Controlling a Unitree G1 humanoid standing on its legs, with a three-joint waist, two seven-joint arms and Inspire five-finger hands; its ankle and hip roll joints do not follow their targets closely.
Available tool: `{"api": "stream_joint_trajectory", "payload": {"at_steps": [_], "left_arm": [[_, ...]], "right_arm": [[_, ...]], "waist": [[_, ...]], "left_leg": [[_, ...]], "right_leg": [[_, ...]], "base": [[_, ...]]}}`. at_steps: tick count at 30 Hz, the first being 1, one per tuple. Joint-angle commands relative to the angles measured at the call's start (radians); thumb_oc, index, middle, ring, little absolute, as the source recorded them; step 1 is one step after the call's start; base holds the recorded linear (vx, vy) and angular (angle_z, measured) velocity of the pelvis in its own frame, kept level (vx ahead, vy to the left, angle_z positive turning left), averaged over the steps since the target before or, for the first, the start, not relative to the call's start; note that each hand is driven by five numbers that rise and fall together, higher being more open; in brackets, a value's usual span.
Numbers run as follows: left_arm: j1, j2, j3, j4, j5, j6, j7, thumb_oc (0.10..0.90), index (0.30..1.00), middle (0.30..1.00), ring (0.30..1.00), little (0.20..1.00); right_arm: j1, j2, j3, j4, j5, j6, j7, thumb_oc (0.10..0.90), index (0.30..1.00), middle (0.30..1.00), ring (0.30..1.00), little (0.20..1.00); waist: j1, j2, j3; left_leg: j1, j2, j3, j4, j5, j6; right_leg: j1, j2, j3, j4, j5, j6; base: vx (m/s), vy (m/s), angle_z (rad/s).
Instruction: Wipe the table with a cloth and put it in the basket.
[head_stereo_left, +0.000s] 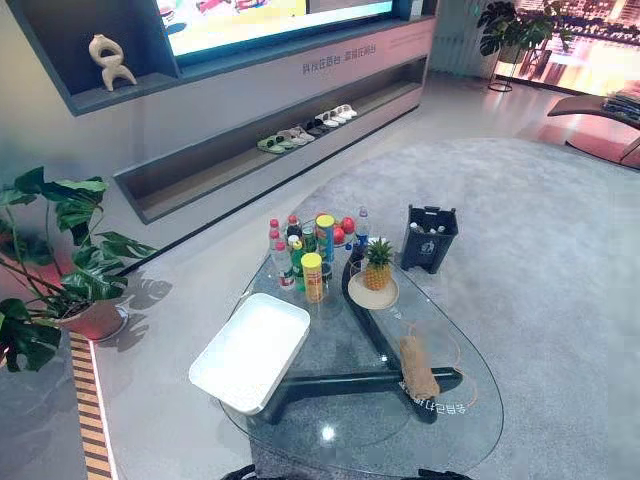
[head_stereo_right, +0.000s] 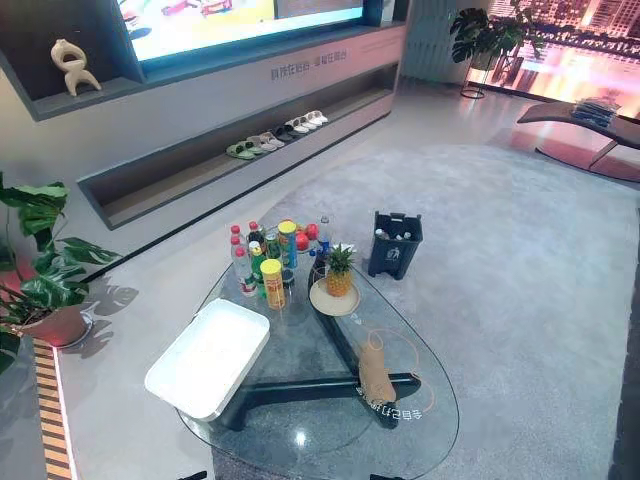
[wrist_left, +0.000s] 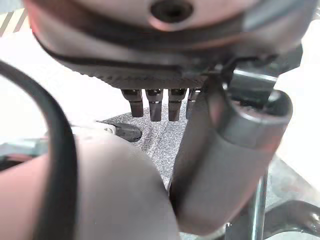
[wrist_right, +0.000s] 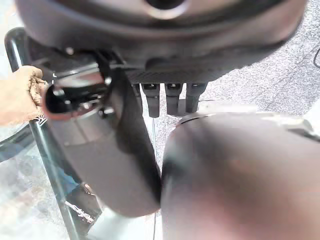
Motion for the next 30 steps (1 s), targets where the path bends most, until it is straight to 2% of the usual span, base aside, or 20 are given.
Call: {"api": "stream_joint_trajectory", "payload": {"at_steps": [1, 6, 18, 30], "left_arm": [[-0.066, -0.038, -0.004, 0.028, -0.002, 0.011, -0.010, 0.800, 0.900, 0.900, 0.900, 0.900], [-0.069, -0.040, -0.010, 0.022, -0.009, 0.001, -0.043, 0.800, 0.900, 0.900, 0.900, 0.900], [-0.060, -0.039, -0.013, 0.029, 0.002, -0.029, 0.012, 0.800, 0.900, 0.900, 0.900, 0.900], [-0.067, -0.038, -0.012, 0.021, 0.010, -0.046, 0.042, 0.800, 0.900, 0.900, 0.900, 0.900]], "right_arm": [[0.001, 0.024, 0.056, 0.078, -0.040, 0.048, 0.025, 0.800, 0.900, 0.900, 0.900, 0.900], [0.000, 0.022, 0.057, 0.076, -0.042, 0.050, 0.029, 0.800, 0.900, 0.900, 0.900, 0.900], [0.003, 0.024, 0.057, 0.080, -0.034, 0.050, 0.036, 0.800, 0.900, 0.900, 0.900, 0.900], [-0.011, 0.017, 0.063, 0.065, -0.041, -0.012, -0.011, 0.800, 0.900, 0.900, 0.900, 0.900]], "waist": [[-0.001, -0.022, 0.027], [-0.001, -0.022, 0.026], [-0.001, -0.021, 0.021], [0.000, -0.023, 0.042]], "left_leg": [[-0.010, -0.062, 0.016, 0.003, -0.043, 0.025], [-0.010, -0.061, 0.016, 0.002, -0.044, 0.025], [-0.008, -0.061, 0.016, -0.001, -0.042, 0.026], [-0.025, -0.060, 0.025, 0.010, -0.040, 0.024]], "right_leg": [[0.005, 0.005, 0.018, 0.022, -0.027, 0.014], [0.005, 0.006, 0.018, 0.021, -0.027, 0.015], [0.008, 0.006, 0.016, 0.017, -0.026, 0.013], [-0.008, 0.002, 0.017, 0.025, -0.022, 0.017]], "base": [[0.06, 0.096, -0.21], [0.00, 0.000, 0.00], [0.00, 0.000, 0.00], [0.00, 0.000, 0.00]]}}
